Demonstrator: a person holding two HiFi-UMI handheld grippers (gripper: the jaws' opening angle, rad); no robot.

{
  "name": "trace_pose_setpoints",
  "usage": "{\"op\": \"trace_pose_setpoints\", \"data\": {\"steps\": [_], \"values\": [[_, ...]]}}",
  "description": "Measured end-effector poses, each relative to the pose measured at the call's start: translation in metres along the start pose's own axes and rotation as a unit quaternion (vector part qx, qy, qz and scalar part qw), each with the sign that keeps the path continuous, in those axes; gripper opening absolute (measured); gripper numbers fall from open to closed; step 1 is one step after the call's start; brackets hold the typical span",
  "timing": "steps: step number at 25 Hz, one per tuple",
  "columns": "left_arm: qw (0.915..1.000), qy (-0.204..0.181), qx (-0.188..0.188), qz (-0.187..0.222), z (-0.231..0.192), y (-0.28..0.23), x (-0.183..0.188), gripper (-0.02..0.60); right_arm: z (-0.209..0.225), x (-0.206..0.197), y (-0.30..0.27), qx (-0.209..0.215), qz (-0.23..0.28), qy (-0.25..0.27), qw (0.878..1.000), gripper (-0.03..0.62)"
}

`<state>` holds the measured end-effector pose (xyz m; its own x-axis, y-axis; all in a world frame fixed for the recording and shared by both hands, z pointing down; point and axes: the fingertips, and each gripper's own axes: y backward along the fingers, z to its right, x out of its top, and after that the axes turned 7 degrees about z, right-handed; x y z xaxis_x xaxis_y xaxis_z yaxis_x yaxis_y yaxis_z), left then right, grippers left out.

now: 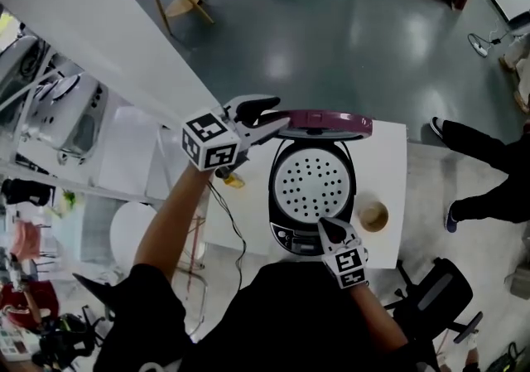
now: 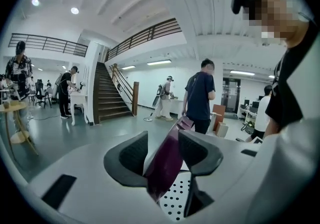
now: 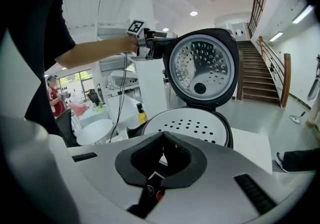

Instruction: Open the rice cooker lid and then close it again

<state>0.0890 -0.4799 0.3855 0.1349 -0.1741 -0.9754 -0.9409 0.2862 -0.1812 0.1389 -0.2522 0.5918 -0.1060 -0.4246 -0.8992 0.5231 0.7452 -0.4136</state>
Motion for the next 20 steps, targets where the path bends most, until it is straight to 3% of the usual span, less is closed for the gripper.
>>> {"op": "trace_pose_setpoints", "data": {"steps": [5, 13, 20], "values": [[0.9981, -0.057, -0.013, -0.023, 0.02, 0.004, -0.004, 0.163, -0.006, 0.002, 0.003, -0.003, 0.004, 0.004, 1.0, 0.0], [0.9941, -0.083, -0.04, -0.058, 0.046, 0.01, -0.02, 0.143, -0.008, -0.004, 0.009, -0.012, 0.009, -0.014, 1.0, 0.0], [0.9787, -0.164, -0.069, -0.103, 0.076, 0.016, -0.032, 0.102, -0.013, -0.002, 0.016, -0.017, 0.016, -0.02, 1.0, 0.0]]}}
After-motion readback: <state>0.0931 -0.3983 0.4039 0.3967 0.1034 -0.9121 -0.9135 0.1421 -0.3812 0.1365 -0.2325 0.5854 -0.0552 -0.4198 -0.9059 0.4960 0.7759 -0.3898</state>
